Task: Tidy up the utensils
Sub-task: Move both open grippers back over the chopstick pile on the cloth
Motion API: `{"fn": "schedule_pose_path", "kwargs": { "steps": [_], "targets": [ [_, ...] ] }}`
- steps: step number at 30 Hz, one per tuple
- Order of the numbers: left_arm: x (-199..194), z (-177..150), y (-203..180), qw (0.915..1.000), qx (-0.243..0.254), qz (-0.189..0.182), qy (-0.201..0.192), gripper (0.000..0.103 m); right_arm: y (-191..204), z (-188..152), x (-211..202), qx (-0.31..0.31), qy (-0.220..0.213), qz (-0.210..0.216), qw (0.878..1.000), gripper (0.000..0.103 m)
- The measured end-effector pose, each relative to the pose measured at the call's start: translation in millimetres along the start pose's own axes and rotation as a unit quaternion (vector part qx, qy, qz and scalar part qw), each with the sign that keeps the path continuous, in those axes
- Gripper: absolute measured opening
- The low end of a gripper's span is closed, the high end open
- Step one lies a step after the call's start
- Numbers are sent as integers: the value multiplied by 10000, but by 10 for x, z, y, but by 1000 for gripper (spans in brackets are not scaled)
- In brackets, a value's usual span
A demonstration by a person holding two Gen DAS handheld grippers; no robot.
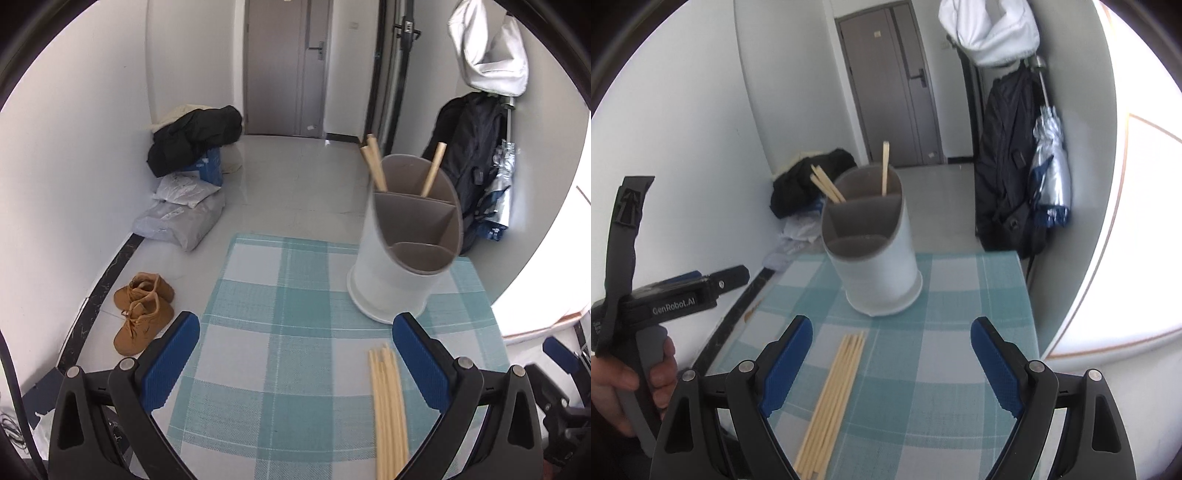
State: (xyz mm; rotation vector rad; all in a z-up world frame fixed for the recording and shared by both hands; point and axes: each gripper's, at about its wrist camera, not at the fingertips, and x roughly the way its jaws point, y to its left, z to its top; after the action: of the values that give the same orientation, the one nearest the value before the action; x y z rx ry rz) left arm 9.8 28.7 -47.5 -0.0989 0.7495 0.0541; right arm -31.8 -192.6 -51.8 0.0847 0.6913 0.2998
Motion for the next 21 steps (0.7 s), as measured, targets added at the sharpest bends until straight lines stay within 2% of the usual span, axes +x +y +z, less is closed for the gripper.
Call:
{"fn": "schedule_pose_path", "kwargs": {
  "steps": [4,8,11,16,18,20,21],
  "targets": [
    [159,-11,73,9994,-140,64,298,102,43,-99,272,-104,495,-88,9987,88],
    [229,31,109,9992,-60,185,353,102,89,-146,512,-212,911,-9,9956,86],
    [266,64,214,9986,-193,186,451,102,152,-150,686,-335,1198,-21,9922,86],
    [342,90,400,9970,-454,240,584,102,268,-161,958,-590,1604,-142,9852,76],
    [364,93,455,9966,-524,240,588,102,296,-164,1064,-632,1738,-153,9826,65],
    [373,96,497,9961,-585,248,617,102,341,-194,1176,-663,1893,-146,9796,64],
    [383,100,517,9959,-609,236,625,102,359,-205,1221,-692,1963,-170,9780,58]
  ]
}}
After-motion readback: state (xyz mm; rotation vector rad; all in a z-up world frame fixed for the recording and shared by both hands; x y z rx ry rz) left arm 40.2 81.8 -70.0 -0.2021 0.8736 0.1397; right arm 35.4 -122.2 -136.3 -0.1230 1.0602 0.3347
